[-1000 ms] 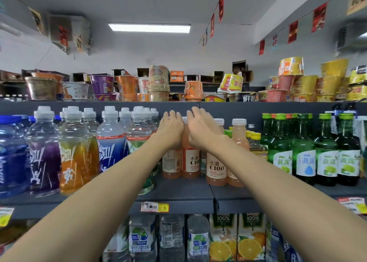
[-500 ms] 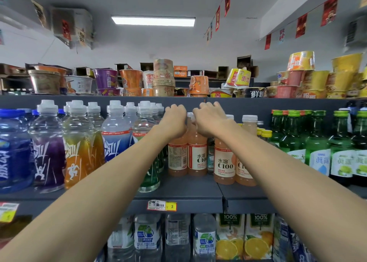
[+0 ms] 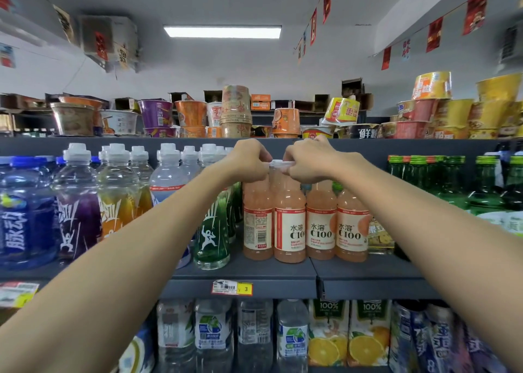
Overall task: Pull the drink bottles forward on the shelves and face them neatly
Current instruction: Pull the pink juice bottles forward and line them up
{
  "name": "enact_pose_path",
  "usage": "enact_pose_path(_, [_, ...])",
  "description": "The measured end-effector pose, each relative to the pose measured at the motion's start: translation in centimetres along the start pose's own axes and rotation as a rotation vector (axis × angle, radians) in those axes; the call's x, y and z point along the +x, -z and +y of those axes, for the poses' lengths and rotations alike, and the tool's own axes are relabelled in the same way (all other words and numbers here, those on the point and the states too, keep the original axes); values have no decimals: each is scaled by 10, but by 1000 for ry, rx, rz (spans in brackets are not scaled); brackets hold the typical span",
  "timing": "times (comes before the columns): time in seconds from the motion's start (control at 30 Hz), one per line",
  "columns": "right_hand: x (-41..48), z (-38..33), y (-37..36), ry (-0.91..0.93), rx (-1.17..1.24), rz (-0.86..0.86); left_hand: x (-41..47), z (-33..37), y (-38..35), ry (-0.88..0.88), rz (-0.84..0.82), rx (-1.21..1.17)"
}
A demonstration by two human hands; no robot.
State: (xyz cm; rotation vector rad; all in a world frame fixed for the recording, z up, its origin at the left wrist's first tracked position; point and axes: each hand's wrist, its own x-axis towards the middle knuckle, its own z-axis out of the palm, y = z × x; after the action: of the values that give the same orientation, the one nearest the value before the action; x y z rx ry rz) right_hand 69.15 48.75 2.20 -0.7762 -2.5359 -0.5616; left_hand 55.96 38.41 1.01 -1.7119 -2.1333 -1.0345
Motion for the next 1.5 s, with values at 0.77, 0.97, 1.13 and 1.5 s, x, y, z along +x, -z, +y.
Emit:
enact_pose_path(0.77, [-25, 14, -7, 60, 90, 66, -16, 5, 9, -108, -74, 221])
enact_pose_path(0.97, [-31, 14, -9, 103, -4, 104, -23, 5, 18, -160, -160, 159])
enact_pose_path(1.13, [-36, 16, -15, 101, 42, 77, -24, 1, 8, -106, -136, 296])
enact_pose_path(1.5, [-49, 2, -15, 36, 288, 43, -33, -8, 3, -95, -204, 101])
